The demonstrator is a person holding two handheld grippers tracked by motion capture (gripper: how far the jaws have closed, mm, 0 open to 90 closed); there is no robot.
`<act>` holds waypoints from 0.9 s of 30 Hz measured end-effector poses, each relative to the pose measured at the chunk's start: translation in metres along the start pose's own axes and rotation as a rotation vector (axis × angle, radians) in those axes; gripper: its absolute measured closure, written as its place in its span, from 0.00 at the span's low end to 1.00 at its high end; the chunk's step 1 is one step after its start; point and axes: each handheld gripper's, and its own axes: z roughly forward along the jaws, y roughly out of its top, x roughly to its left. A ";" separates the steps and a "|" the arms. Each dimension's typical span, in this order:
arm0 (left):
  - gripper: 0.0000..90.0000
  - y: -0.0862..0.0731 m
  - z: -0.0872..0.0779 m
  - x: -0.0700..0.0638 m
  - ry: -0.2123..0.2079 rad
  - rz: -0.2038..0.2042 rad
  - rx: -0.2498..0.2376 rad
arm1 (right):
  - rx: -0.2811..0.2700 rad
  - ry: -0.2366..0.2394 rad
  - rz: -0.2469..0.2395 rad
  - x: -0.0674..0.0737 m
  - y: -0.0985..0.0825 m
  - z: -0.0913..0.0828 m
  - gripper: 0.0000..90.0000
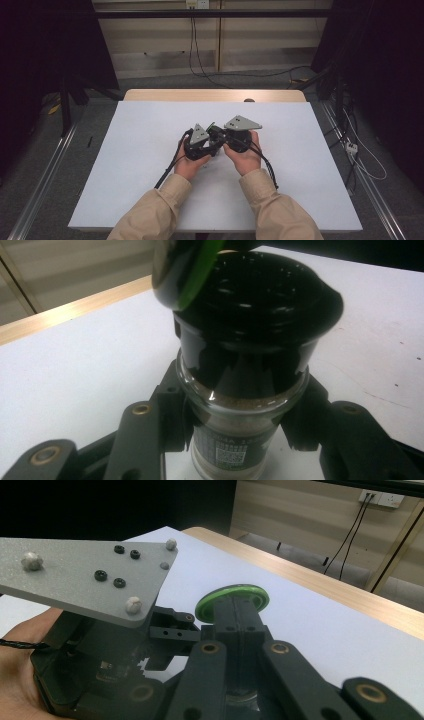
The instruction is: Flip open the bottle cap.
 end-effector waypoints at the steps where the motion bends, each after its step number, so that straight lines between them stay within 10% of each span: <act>1: 0.59 0.000 0.000 0.000 -0.003 -0.004 0.000 | 0.000 0.000 -0.001 0.000 0.000 0.000 1.00; 27: 0.59 0.000 0.000 -0.001 0.002 -0.001 -0.002 | -0.007 0.005 -0.001 0.000 0.003 0.003 1.00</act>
